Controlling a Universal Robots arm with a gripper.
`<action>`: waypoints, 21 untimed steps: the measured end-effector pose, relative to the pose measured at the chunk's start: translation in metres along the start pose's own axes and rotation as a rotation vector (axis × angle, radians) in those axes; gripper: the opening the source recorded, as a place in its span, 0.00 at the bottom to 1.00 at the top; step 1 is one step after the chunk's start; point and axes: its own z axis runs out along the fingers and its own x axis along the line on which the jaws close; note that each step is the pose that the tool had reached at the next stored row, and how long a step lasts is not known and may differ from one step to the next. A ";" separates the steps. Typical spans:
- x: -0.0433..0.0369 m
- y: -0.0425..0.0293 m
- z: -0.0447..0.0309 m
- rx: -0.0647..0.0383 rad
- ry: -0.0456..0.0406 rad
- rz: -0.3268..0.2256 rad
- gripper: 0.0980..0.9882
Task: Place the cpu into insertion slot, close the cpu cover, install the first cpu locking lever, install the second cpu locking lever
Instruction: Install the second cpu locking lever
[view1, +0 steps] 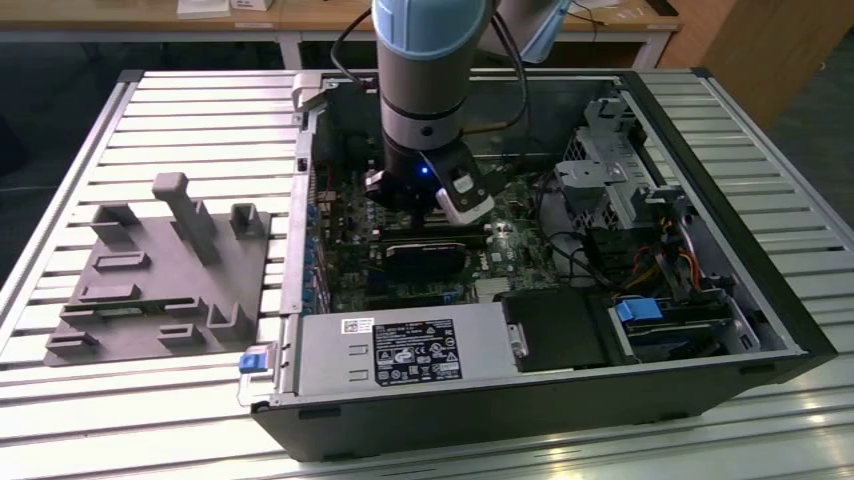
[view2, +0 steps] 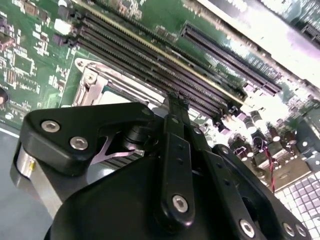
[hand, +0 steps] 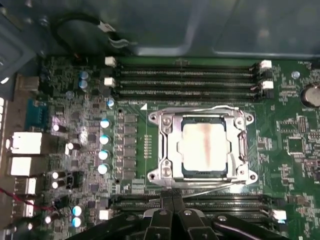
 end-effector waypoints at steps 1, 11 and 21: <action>0.0008 -0.0001 0.0002 -0.008 0.0001 0.000 0.01; 0.0037 -0.0026 0.0095 -0.049 0.0002 0.001 0.01; 0.0056 -0.0044 0.0152 -0.076 0.0004 0.002 0.01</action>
